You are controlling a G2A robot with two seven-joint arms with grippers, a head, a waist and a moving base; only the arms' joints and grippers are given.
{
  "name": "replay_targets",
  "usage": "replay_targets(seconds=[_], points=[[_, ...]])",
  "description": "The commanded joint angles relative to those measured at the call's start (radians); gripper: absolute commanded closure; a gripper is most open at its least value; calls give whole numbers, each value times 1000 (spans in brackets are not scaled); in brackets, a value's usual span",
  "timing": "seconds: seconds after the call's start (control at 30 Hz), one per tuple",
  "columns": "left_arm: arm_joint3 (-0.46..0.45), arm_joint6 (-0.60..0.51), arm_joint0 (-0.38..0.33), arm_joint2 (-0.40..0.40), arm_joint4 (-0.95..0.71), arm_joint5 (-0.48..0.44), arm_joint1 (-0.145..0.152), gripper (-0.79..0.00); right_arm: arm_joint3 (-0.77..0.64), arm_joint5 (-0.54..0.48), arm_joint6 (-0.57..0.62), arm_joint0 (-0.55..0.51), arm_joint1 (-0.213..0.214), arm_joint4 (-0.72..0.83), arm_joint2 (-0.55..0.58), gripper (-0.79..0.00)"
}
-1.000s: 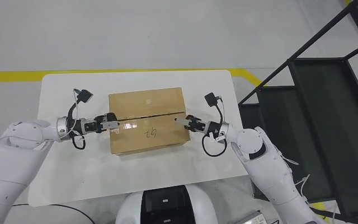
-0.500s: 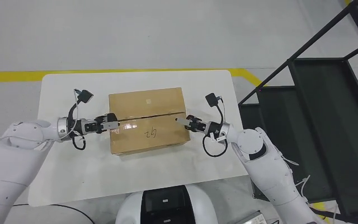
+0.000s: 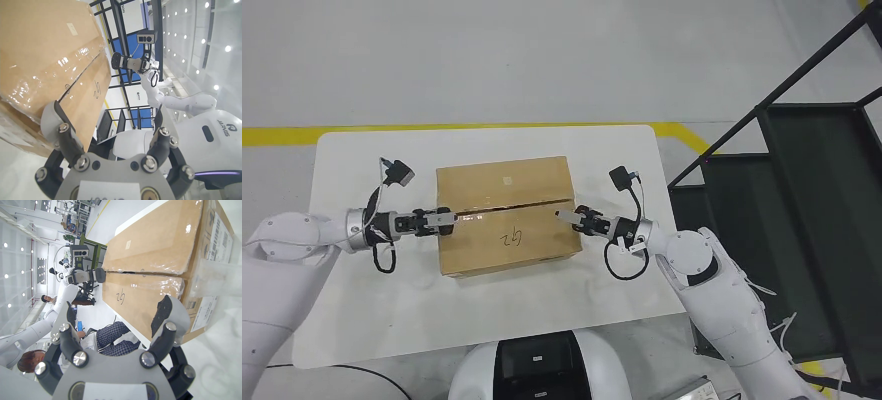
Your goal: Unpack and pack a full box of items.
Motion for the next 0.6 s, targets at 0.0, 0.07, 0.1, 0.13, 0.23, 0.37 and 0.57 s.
replay_targets(seconds=[0.0, 0.07, 0.1, 0.13, 0.23, 0.37, 0.57], points=[[14, -3, -9, 4, -9, 20, -4, -785, 0, 0, 0, 0, 0, 0, 0, -785], [30, 1, -17, 9, -19, 40, -10, -785, 0, 0, 0, 0, 0, 0, 0, -785], [36, 4, -23, 11, -19, 47, -12, -785, 0, 0, 0, 0, 0, 0, 0, -785], [40, 3, -26, 15, -24, 54, -15, -785, 0, 0, 0, 0, 0, 0, 0, -785], [56, -16, -40, 23, -35, 75, -22, -785, 0, 0, 0, 0, 0, 0, 0, -785], [72, -26, -58, 34, -35, 118, -31, -785, 0, 0, 0, 0, 0, 0, 0, -785], [96, -32, -78, 41, -47, 171, -43, -785, 0, 0, 0, 0, 0, 0, 0, -785]])
